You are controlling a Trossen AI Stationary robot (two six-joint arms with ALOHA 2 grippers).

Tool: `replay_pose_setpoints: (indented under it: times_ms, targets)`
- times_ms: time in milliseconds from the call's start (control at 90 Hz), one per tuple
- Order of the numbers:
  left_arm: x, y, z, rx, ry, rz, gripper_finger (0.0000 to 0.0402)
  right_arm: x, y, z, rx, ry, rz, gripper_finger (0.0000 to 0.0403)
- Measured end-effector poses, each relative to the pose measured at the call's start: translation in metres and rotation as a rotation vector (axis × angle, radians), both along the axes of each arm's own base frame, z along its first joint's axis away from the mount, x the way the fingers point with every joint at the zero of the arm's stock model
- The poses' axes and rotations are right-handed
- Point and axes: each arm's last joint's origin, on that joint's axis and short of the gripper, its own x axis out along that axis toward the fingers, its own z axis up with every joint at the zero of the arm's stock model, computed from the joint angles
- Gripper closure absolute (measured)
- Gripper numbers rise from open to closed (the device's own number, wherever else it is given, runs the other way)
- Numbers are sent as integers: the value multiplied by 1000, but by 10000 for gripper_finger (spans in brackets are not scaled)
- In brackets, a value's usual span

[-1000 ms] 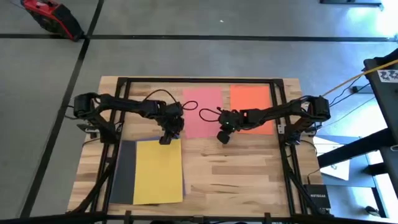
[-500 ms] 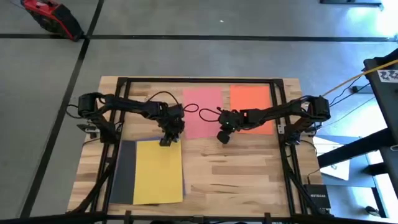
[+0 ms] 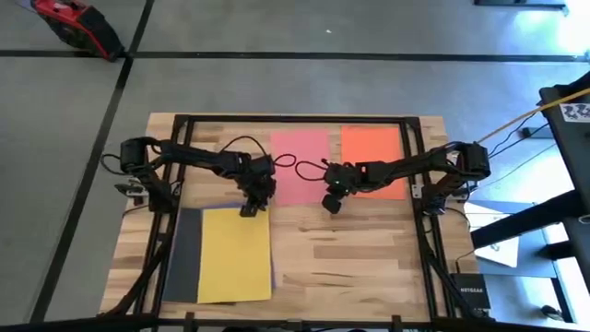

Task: Organize paper
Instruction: Move the yellow paper from bottom right to top left table

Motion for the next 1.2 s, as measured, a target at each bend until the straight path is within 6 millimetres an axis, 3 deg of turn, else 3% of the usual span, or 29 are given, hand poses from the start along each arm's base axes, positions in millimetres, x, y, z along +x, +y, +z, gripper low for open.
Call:
replay_pose_setpoints:
  times_ms: [211,444,656,1022,1200]
  targets:
    - [1,-4,0,19,-10,-34,308,0,0,0,-1,-2,1,403]
    - [3,-5,0,97,-7,-12,393,0,0,0,-10,-1,0,403]
    - [1,-4,1,132,31,-14,401,0,0,0,-10,5,0,403]
    - [-9,3,25,533,179,-110,402,0,0,0,-13,6,1,403]
    - [-12,7,28,721,243,-194,401,-1,0,0,-13,7,1,403]
